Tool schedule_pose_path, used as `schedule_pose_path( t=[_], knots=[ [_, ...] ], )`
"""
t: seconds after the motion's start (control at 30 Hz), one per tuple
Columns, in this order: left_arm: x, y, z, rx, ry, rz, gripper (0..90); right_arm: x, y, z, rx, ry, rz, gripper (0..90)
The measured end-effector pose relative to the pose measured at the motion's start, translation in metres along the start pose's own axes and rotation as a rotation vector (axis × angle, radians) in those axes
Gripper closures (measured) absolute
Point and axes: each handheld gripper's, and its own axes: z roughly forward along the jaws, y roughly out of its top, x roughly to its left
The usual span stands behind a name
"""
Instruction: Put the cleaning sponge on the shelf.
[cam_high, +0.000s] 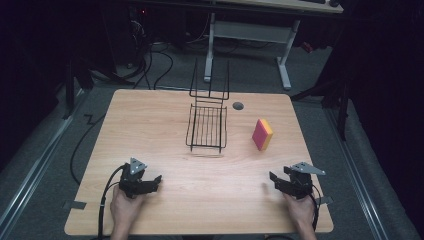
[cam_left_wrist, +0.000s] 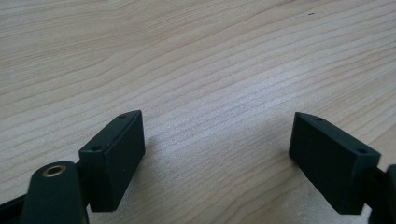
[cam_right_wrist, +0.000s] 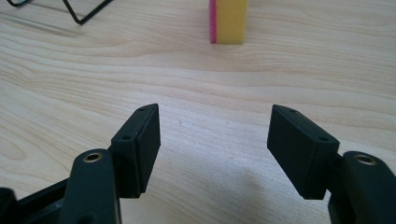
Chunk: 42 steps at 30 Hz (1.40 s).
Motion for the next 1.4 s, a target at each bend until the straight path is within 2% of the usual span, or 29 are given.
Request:
schedule_pose_path(
  t=[0.4,0.7,1.03,1.4],
  knots=[
    [0.0,0.0,0.0,0.0,-0.001,-0.001,18.9,0.009,0.017,-0.013,-0.046,0.032,-0.008,35.4],
    [0.0,0.0,0.0,-0.001,-0.001,-0.001,18.9,0.013,0.033,-0.013,-0.064,0.041,-0.024,34.6],
    [0.0,0.0,0.0,0.001,0.001,0.002,18.9,0.016,0.056,-0.006,-0.08,0.027,-0.066,33.1],
    [0.0,0.0,0.0,0.001,0.001,0.002,18.9,0.012,0.072,0.0,-0.085,0.025,-0.039,32.8]
  ],
)
